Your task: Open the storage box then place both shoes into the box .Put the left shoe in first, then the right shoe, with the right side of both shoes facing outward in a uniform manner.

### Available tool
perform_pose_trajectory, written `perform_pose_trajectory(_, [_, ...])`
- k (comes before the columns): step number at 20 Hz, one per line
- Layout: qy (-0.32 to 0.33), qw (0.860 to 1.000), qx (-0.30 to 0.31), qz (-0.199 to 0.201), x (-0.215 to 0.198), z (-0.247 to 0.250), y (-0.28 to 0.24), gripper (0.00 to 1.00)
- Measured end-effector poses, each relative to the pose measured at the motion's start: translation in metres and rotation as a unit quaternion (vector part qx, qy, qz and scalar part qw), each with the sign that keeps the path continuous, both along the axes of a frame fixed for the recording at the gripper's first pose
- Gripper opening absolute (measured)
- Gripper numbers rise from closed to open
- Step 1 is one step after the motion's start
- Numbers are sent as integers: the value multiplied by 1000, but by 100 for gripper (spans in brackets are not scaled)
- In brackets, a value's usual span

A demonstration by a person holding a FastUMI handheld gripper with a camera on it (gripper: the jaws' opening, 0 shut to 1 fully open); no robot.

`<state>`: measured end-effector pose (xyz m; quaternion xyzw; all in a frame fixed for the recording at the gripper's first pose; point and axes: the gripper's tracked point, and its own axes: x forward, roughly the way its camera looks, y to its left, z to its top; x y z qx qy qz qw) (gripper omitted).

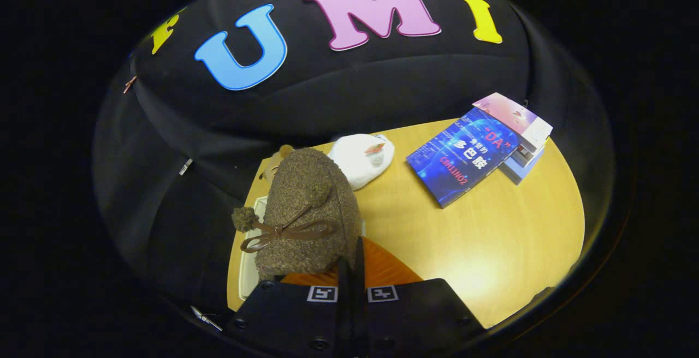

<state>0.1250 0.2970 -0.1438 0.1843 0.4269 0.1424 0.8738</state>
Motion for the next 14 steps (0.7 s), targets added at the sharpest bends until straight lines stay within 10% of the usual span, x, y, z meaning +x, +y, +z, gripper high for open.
perform_pose_trajectory(14, [35, 991, -127, 0, 2, -82, 76, 6])
